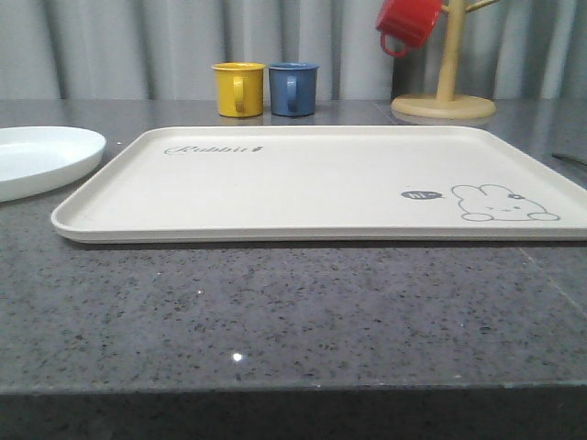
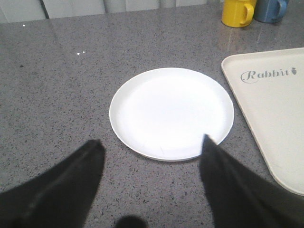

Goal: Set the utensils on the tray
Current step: 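Move the left gripper down toward the rim of the white plate, then grasp the white plate's rim with the left gripper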

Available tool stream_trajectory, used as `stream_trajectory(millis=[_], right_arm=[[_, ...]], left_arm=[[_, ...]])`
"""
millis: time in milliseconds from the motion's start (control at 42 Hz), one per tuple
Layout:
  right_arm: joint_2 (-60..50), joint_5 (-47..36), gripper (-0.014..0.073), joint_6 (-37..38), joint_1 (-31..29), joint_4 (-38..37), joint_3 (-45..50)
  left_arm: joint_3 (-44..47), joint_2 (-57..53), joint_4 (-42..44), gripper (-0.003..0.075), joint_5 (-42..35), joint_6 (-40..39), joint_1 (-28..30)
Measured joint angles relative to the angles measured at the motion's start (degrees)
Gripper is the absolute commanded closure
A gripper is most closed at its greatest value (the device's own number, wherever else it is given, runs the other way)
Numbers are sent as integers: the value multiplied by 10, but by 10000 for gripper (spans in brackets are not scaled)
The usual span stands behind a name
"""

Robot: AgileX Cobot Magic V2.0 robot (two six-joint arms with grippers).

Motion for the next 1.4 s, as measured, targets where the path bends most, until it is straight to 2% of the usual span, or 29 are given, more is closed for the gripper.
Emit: stream_trajectory(millis=[48, 143, 404, 619, 785, 1023, 1142, 1285, 1404], right_arm=[[3, 0, 74, 0, 0, -1, 0], [3, 0, 72, -1, 0, -1, 0], [3, 0, 72, -1, 0, -1, 0], [3, 0, 72, -1, 0, -1, 0], [3, 0, 72, -1, 0, -1, 0], [3, 0, 72, -1, 0, -1, 0], [3, 0, 72, -1, 0, -1, 0], [3, 0, 72, -2, 0, -1, 0], [3, 0, 72, -2, 0, -1, 0]], left_arm=[[0, 6, 0, 167, 1, 0, 0], [-1, 21, 0, 168, 8, 0, 0], [-61, 131, 1, 168, 137, 0, 0], [-107, 249, 11, 168, 172, 0, 4], [-138, 327, -7, 168, 151, 6, 65], [-185, 435, -186, 168, 122, 143, 176], [-206, 483, -228, 168, 103, 168, 187], [-229, 530, -238, 169, 94, 175, 184], [-245, 559, -239, 201, 87, 176, 175]])
